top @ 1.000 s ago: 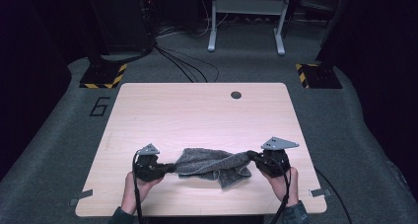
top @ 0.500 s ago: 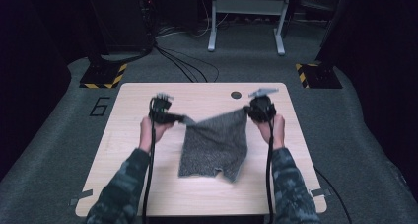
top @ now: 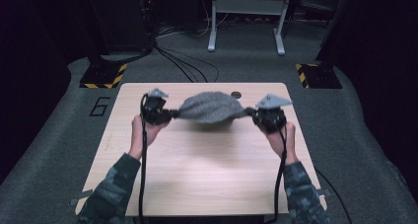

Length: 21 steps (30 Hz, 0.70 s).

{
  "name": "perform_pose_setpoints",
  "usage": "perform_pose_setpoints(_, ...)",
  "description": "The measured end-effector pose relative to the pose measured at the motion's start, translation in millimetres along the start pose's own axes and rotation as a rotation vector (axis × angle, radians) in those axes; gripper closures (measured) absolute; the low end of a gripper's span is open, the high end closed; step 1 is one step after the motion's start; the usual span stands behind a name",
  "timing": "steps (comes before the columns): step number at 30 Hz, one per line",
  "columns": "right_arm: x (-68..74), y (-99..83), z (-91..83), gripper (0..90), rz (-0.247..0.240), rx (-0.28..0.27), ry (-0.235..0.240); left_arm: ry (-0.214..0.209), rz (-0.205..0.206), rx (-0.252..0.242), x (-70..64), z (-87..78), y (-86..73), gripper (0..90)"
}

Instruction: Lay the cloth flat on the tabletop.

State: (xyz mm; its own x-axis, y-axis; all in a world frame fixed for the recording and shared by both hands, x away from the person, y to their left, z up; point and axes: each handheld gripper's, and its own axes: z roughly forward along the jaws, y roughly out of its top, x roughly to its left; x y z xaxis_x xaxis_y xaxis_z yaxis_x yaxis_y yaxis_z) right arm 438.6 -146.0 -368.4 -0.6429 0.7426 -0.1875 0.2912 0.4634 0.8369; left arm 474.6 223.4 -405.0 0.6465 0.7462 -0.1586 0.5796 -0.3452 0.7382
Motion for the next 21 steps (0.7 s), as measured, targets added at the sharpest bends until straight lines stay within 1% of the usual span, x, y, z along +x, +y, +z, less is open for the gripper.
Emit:
perform_pose_setpoints(1,6.8,-16.8,3.6,89.1,0.009,0.024,0.018,-0.021,-0.029,0.013,-0.3,8.0,-16.4,87.3)
perform_pose_setpoints(2,12.4,-32.7,7.3,89.0,0.017,0.040,0.035,-0.031,-0.050,0.032,-0.7,15.3,-32.4,87.2)
perform_pose_setpoints(3,18.6,-47.5,10.6,88.9,0.037,0.069,0.050,-0.045,-0.078,0.047,-1.9,21.0,-47.5,87.0)
perform_pose_setpoints(4,23.9,-60.7,13.9,88.9,0.041,0.087,0.069,-0.045,-0.078,0.047,-1.9,21.0,-47.5,86.8)
perform_pose_setpoints(5,29.8,-72.7,15.7,88.8,0.051,0.100,0.080,-0.073,-0.114,0.074,-4.0,30.1,-73.8,86.7)
perform_pose_setpoints(6,29.8,-72.7,15.7,88.8,0.051,0.100,0.080,-0.073,-0.114,0.074,-4.0,30.1,-73.8,86.2)
perform_pose_setpoints(7,35.1,-83.0,16.5,88.8,0.055,0.118,0.096,-0.075,-0.135,0.077,-6.4,32.3,-84.8,86.2)
perform_pose_setpoints(8,45.0,-98.5,15.6,88.6,0.078,0.127,0.108,-0.086,-0.164,0.086,-9.3,32.1,-102.2,85.9)
perform_pose_setpoints(9,48.5,-104.4,13.5,88.5,0.089,0.123,0.125,-0.093,-0.178,0.078,-10.5,30.4,-109.5,85.4)
perform_pose_setpoints(10,51.5,-109.1,11.9,88.4,0.087,0.126,0.127,-0.097,-0.183,0.080,-12.1,27.9,-115.5,85.0)
perform_pose_setpoints(11,54.5,-113.5,10.0,88.3,0.098,0.134,0.128,-0.096,-0.192,0.078,-14.7,25.5,-121.3,84.5)
perform_pose_setpoints(12,56.3,-117.5,8.7,87.9,0.109,0.137,0.147,-0.102,-0.199,0.073,-16.9,22.6,-126.9,83.8)
perform_pose_setpoints(13,57.8,-120.8,7.5,87.6,0.105,0.141,0.156,-0.101,-0.198,0.071,-19.4,20.4,-132.2,83.2)
perform_pose_setpoints(14,59.8,-123.5,6.1,86.6,0.115,0.149,0.158,-0.108,-0.197,0.084,-21.9,17.7,-136.6,82.0)
perform_pose_setpoints(16,63.2,-127.4,2.9,83.5,0.120,0.156,0.194,-0.116,-0.193,0.094,-27.2,13.3,-144.8,78.8)
perform_pose_setpoints(17,64.9,-128.4,1.2,80.4,0.116,0.161,0.200,-0.124,-0.179,0.115,-28.9,10.0,-147.3,75.7)
perform_pose_setpoints(18,65.6,-129.1,-0.2,76.2,0.114,0.159,0.208,-0.128,-0.176,0.124,-30.5,6.6,-148.7,70.1)
perform_pose_setpoints(19,65.6,-128.6,-2.5,72.2,0.123,0.170,0.220,-0.117,-0.169,0.124,-32.3,3.0,-148.8,63.6)
perform_pose_setpoints(20,63.8,-127.8,-4.4,69.7,0.124,0.167,0.222,-0.102,-0.159,0.118,-33.4,-0.9,-147.0,57.4)
perform_pose_setpoints(21,61.0,-126.5,-6.4,65.4,0.136,0.158,0.228,-0.078,-0.160,0.099,-33.7,-4.2,-143.3,51.2)
